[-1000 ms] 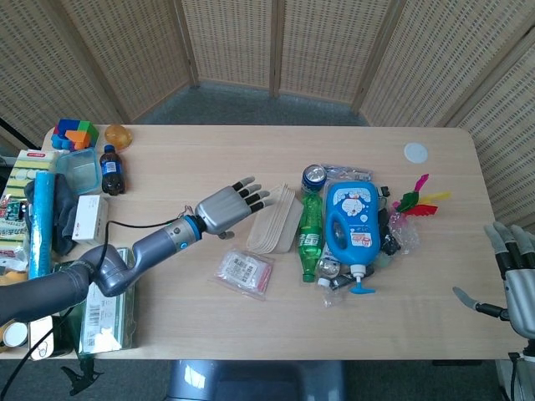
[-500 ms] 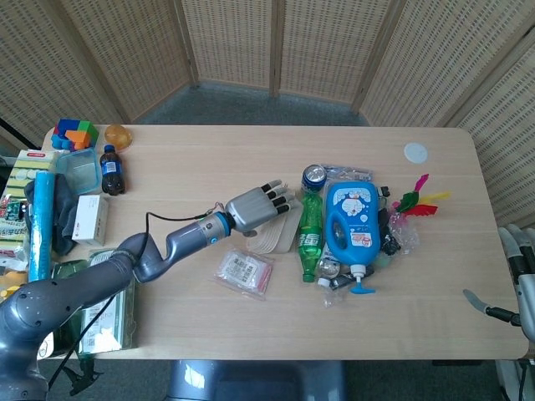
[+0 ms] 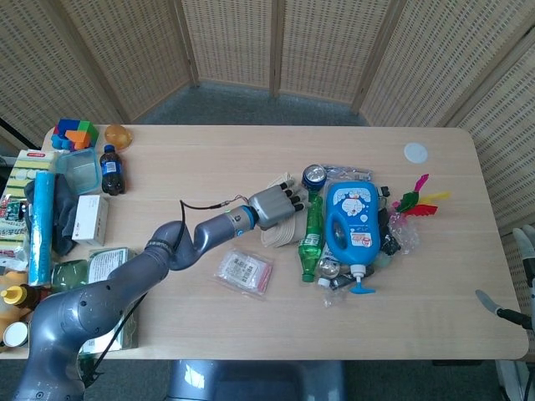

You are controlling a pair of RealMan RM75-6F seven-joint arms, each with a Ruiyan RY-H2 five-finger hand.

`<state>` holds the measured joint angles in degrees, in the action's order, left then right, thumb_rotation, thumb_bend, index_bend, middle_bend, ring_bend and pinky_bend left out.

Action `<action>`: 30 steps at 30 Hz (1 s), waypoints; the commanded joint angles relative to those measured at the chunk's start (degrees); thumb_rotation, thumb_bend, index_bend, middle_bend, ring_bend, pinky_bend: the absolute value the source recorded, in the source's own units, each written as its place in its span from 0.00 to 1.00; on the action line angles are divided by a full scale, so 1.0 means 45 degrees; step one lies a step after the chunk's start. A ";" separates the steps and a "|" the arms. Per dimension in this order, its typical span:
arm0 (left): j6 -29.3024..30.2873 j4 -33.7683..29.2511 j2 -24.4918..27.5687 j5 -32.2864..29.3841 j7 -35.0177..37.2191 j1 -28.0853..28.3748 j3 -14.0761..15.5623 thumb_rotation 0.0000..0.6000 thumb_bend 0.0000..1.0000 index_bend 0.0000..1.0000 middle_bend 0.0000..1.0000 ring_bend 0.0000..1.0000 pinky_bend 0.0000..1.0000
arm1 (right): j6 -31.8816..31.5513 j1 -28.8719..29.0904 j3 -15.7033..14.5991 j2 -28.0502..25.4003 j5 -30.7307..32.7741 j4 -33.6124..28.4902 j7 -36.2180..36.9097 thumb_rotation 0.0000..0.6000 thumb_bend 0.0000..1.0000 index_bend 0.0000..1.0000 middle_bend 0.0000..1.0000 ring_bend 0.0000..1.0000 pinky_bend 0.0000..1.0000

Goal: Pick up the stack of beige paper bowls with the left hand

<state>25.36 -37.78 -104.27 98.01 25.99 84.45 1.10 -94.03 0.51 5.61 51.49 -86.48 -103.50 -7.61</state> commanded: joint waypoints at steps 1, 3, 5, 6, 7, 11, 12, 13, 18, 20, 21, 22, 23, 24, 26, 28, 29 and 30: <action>-0.0179 -0.0186 0.0139 0.0172 0.0500 0.0210 0.0503 1.00 0.27 0.04 0.00 0.00 0.00 | 0.0032 0.0010 0.0013 -0.0024 -0.0020 0.0007 0.0032 0.75 0.16 0.00 0.00 0.00 0.00; -0.0180 -0.0419 0.0303 0.0153 0.0742 0.0180 0.0705 1.00 0.27 0.05 0.00 0.00 0.00 | 0.0077 0.0050 0.0035 -0.0011 -0.0063 0.0010 0.0053 0.77 0.16 0.00 0.00 0.00 0.00; -0.0171 -0.0706 0.0471 0.0118 0.0936 0.0131 0.0881 1.00 0.27 0.07 0.00 0.00 0.00 | 0.0096 0.0096 0.0063 0.0021 -0.0142 0.0022 0.0078 0.78 0.16 0.00 0.00 0.00 0.00; -0.0182 -0.0834 0.0550 0.0119 0.0981 0.0123 0.0964 1.00 0.27 0.09 0.00 0.00 0.00 | 0.0107 0.0111 0.0068 0.0040 -0.0166 0.0028 0.0073 0.79 0.16 0.00 0.00 0.00 0.00; -0.0203 -0.0976 0.0640 0.0119 0.1028 0.0120 0.1046 1.00 0.27 0.11 0.00 0.00 0.00 | 0.0126 0.0122 0.0066 0.0044 -0.0190 0.0023 0.0069 0.81 0.16 0.00 0.00 0.00 0.00; -0.0411 -0.1538 0.1129 0.0010 0.0915 0.0142 0.1266 1.00 0.28 0.19 0.00 0.00 0.00 | 0.0125 0.0130 0.0095 0.0042 -0.0218 -0.0041 -0.0024 0.88 0.16 0.00 0.00 0.00 0.00; -0.0490 -0.1656 0.1227 -0.0060 0.0890 0.0147 0.1270 1.00 0.28 0.19 0.00 0.00 0.00 | 0.0112 0.0132 0.0107 0.0052 -0.0229 -0.0055 -0.0031 0.88 0.16 0.00 0.00 0.00 0.00; -0.0542 -0.1750 0.1311 -0.0120 0.0836 0.0155 0.1264 1.00 0.28 0.18 0.00 0.00 0.00 | 0.0107 0.0135 0.0115 0.0057 -0.0240 -0.0063 -0.0047 0.89 0.16 0.00 0.00 0.00 0.00; -0.0619 -0.2144 0.1598 -0.0496 0.0509 0.0077 0.1132 1.00 0.28 0.17 0.00 0.00 0.00 | 0.0068 0.0127 0.0150 0.0056 -0.0274 -0.0112 -0.0103 0.89 0.16 0.00 0.00 0.00 0.00; -0.0776 -0.2302 0.1677 -0.0616 0.0376 0.0092 0.1118 1.00 0.28 0.16 0.00 0.00 0.00 | 0.0061 0.0114 0.0156 0.0048 -0.0264 -0.0129 -0.0087 0.90 0.16 0.00 0.00 0.00 0.00; -0.0872 -0.2359 0.1708 -0.0675 0.0322 0.0101 0.1113 1.00 0.28 0.16 0.00 0.00 0.00 | 0.0050 0.0109 0.0165 0.0049 -0.0259 -0.0127 -0.0097 0.92 0.16 0.00 0.00 0.00 0.00; -0.0950 -0.2416 0.1734 -0.0736 0.0272 0.0110 0.1098 1.00 0.28 0.17 0.00 0.00 0.00 | 0.0042 0.0102 0.0168 0.0043 -0.0259 -0.0128 -0.0109 0.93 0.16 0.00 0.00 0.00 0.00; -0.0947 -0.2469 0.1751 -0.0795 0.0190 0.0095 0.1067 1.00 0.28 0.19 0.00 0.00 0.00 | 0.0030 0.0094 0.0171 0.0037 -0.0267 -0.0141 -0.0108 0.95 0.16 0.00 0.00 0.00 0.00; -0.0917 -0.2473 0.1753 -0.0819 0.0103 0.0076 0.1054 1.00 0.28 0.24 0.00 0.00 0.00 | 0.0014 0.0087 0.0175 0.0035 -0.0278 -0.0145 -0.0101 0.95 0.16 0.00 0.00 0.00 0.00; -0.0771 -0.2442 0.1738 -0.0906 -0.0107 0.0000 0.0971 1.00 0.28 0.35 0.03 0.00 0.00 | -0.0007 0.0072 0.0181 0.0021 -0.0289 -0.0148 -0.0090 0.95 0.16 0.00 0.00 0.00 0.00; -0.0576 -0.2390 0.1706 -0.1012 -0.0260 -0.0101 0.0860 1.00 0.28 0.47 0.11 0.06 0.00 | -0.0004 0.0070 0.0188 0.0026 -0.0282 -0.0146 -0.0090 0.95 0.16 0.00 0.00 0.00 0.00; -0.0377 -0.2321 0.1659 -0.1077 -0.0378 -0.0193 0.0773 1.00 0.28 0.54 0.19 0.13 0.00 | -0.0007 0.0069 0.0194 0.0031 -0.0283 -0.0143 -0.0082 0.95 0.16 0.00 0.00 0.00 0.00; -0.0271 -0.2279 0.1626 -0.1133 -0.0436 -0.0263 0.0722 1.00 0.28 0.62 0.28 0.23 0.00 | -0.0002 0.0070 0.0195 0.0038 -0.0286 -0.0139 -0.0079 0.95 0.16 0.00 0.00 0.00 0.00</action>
<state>23.47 -48.35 -96.72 93.33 24.52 83.75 4.79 -94.05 0.83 6.48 51.66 -87.77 -104.13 -7.98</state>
